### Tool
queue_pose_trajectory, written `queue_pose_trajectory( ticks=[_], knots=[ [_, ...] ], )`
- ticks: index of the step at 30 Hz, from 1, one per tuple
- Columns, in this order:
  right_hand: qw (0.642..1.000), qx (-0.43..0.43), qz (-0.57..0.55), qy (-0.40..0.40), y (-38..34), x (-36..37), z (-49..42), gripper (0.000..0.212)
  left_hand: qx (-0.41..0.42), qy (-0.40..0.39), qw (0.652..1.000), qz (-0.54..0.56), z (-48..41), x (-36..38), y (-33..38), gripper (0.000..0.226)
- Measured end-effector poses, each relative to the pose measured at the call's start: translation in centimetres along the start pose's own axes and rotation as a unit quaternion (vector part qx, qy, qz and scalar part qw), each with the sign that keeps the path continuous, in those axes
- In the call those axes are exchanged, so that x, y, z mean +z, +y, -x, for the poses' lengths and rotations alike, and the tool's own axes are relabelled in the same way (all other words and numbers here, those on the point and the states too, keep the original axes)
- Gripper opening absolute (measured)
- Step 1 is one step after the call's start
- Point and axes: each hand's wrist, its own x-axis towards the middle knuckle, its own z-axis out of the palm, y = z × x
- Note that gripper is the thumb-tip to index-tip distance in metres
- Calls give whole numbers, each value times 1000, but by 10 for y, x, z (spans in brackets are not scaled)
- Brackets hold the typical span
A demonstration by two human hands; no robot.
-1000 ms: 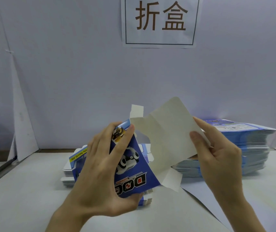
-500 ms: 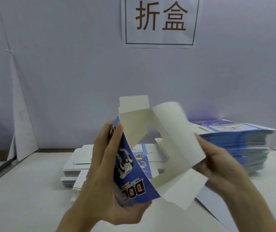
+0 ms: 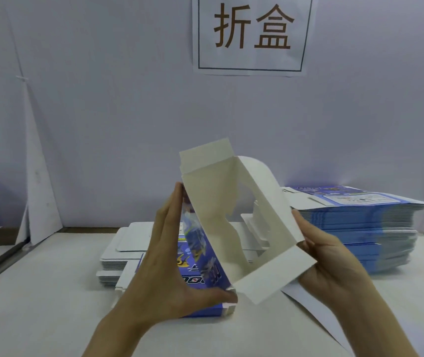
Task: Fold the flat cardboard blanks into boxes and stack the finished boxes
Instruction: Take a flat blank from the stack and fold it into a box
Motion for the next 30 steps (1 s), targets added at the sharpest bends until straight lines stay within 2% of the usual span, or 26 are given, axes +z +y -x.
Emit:
queue_pose_trajectory(
  ticks=[3,6,8,10,13,16,19,21,23,24,25,26,28,30],
  knots=[
    [996,81,-21,-13,18,-1,-4,38,-42,-48,998,9,3,4,5,155],
    [996,91,-12,7,21,0,-6,41,-15,-31,999,-4,1,2,6,141],
    [999,27,39,26,13,0,-4,45,17,1,1000,-19,-1,-7,9,132],
    [986,-87,134,40,2,-2,0,36,25,13,999,-20,-2,-15,12,132],
    [935,-243,259,21,-8,-1,11,25,49,9,998,-32,-3,-17,16,123],
    [881,-352,316,28,-10,2,19,17,62,0,998,-29,-3,-13,18,118],
    [808,-460,364,50,-4,2,21,36,43,-9,999,-25,0,-13,18,117],
    [736,-523,424,62,-1,-1,20,37,16,-17,999,-29,2,-11,16,118],
    [698,-539,466,77,-1,-2,20,36,4,-26,997,-67,2,-8,16,120],
    [702,-531,468,77,-2,-2,21,32,11,-28,995,-95,2,-6,17,121],
    [722,-513,459,68,-3,0,22,26,25,-27,992,-124,2,-5,17,123],
    [759,-481,435,51,-4,1,23,22,44,-26,987,-149,1,-5,17,123],
    [858,-379,346,29,-7,4,23,23,70,-27,982,-174,0,-5,17,123],
    [929,-272,250,-3,-11,4,24,25,82,-25,978,-190,0,-6,17,122]
  ],
)
